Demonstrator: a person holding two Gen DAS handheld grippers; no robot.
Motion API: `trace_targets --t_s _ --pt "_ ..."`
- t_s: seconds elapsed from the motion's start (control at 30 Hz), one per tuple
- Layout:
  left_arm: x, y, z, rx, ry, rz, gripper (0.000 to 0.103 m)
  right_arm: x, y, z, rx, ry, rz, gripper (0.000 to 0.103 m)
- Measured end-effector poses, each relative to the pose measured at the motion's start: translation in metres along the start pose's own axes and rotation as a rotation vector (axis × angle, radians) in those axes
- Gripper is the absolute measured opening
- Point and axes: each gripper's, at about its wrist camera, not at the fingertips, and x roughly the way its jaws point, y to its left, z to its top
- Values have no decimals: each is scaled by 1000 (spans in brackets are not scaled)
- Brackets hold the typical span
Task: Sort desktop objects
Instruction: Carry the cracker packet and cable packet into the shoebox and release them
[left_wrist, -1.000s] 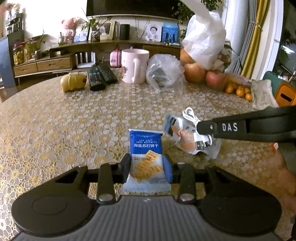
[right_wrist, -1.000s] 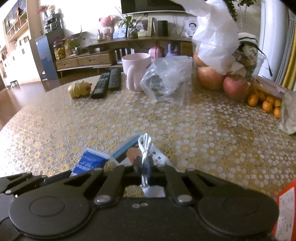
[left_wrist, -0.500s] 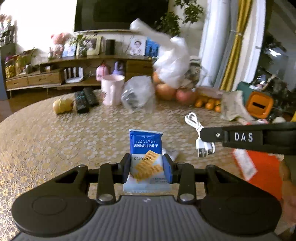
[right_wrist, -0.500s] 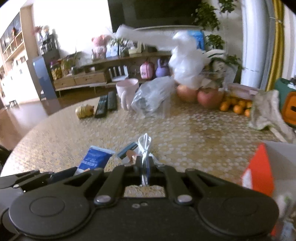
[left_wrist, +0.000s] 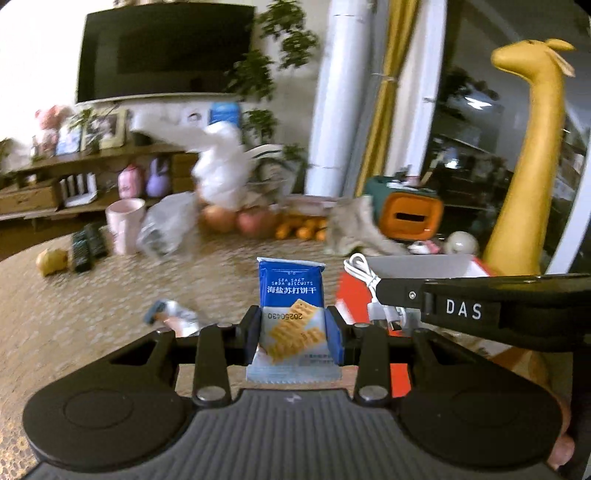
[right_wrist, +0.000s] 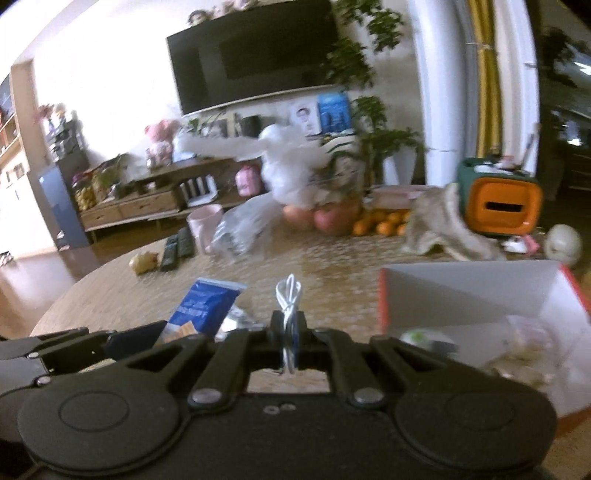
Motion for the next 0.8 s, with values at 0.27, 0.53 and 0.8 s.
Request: trace_targets --t_s 0.27,0.53,0.8 --pt "13 -58 2 91 5 -80 36 -34 -64 -9 58 -39 -117 4" --pt "47 -110 7 177 33 -167 36 -36 -126 -22 117 -30 -235 4" --pt "88 -149 -2 274 65 -218 36 -18 -163 -38 160 10 -287 4"
